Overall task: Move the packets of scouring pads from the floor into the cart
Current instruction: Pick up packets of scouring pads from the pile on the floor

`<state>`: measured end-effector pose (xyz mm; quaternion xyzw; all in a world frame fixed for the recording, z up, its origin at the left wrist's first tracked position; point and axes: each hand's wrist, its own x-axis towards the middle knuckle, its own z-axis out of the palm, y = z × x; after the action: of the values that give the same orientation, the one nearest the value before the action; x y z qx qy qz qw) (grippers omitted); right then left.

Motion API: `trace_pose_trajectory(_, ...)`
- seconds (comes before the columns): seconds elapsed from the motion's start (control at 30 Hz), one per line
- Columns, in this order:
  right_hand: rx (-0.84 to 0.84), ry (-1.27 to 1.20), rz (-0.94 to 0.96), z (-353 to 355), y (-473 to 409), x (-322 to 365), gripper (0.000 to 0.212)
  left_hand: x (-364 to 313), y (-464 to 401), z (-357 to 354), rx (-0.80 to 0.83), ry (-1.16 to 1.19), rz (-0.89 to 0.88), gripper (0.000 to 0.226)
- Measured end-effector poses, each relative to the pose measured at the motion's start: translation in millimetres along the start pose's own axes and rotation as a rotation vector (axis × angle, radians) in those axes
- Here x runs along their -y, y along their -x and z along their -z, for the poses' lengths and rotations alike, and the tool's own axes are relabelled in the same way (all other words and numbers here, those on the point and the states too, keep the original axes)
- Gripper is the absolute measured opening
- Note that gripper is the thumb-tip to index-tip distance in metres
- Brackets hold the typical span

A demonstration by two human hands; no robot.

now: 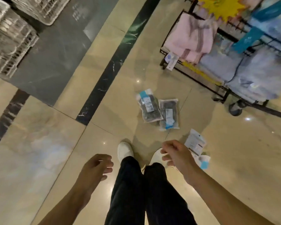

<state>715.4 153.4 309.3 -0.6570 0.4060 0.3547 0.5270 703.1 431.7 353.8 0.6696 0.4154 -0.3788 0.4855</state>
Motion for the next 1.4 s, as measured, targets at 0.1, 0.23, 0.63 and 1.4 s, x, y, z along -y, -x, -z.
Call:
trace_pose_trajectory(0.1, -0.065, 0.016, -0.011, -10.7, -95.6, -30.6, 0.018, -6.1, -98.4, -38.7, 0.045, -0.015, -0.006, 0.015)
trace_pose_trajectory(0.23, -0.232, 0.099, -0.019, -2.1, -227.6, -77.9, 0.027, -6.4, -226.5, -92.4, 0.077, -0.106, -0.038, 0.013)
trace_pose_trajectory(0.63, -0.493, 0.153, 0.044, 57.7, -448.1, -125.7, 0.077, -20.8, -488.3, -201.6, 0.094, -0.118, -0.076, 0.063)
trace_pose_trajectory(1.4, -0.329, -0.28, -0.075, 57.2, -328.5, -94.2, 0.049, -13.2, -361.0, -186.0, 0.207, -0.064, -0.117, 0.053)
